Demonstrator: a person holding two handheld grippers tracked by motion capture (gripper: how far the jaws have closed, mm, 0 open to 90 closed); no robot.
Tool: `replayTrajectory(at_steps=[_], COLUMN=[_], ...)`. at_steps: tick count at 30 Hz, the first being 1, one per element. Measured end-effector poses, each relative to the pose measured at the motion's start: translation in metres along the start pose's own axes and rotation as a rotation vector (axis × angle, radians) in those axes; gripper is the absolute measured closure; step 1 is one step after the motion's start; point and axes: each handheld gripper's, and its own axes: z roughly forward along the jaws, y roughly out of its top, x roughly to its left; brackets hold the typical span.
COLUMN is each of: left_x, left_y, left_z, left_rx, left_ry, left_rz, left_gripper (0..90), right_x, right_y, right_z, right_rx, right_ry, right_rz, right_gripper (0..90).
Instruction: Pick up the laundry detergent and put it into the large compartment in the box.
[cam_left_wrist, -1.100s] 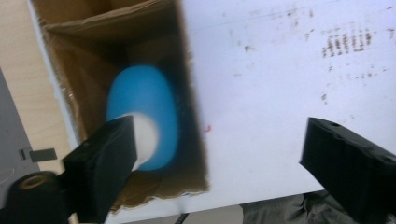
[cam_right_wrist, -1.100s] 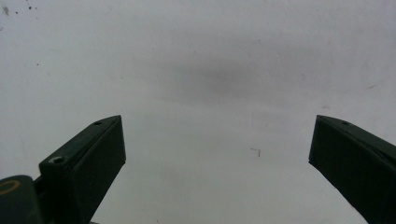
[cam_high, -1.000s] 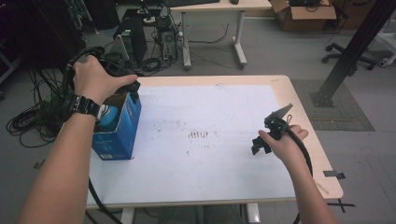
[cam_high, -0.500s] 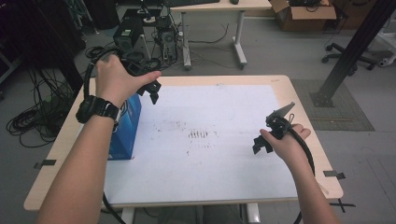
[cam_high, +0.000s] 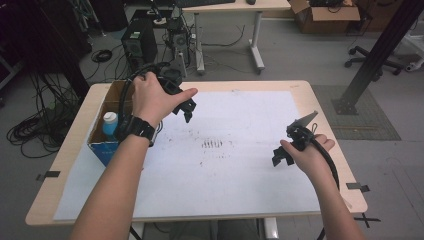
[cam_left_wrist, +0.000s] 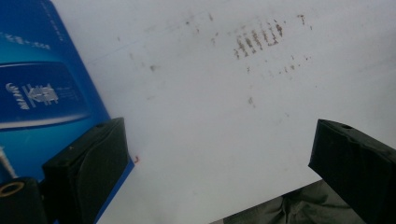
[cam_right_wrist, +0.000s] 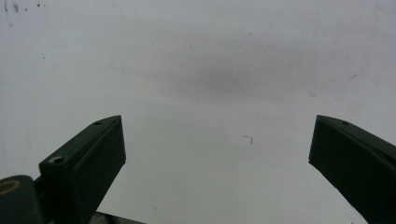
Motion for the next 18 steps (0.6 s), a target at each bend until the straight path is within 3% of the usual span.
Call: replayTrajectory(at_steps=[9,18], left_x=[-0.0103,-0.011], left_y=[0.0032,0.0031], left_z=[0.0092,0.01], left_rx=[0.014,0.014], left_ry=[0.004,0.005], left_rz=[0.021,0.022], left_gripper=[4.9,4.9], right_x=[-0.0012,0.0004], right_y=[-0.0003,-0.0002], right_z=[-0.0013,-0.0017], right_rx=[-0.002,-0.004], right_ry=[-0.002,-0.003], right_rz=[0.004,-0.002], right_gripper=[3.9,3.9])
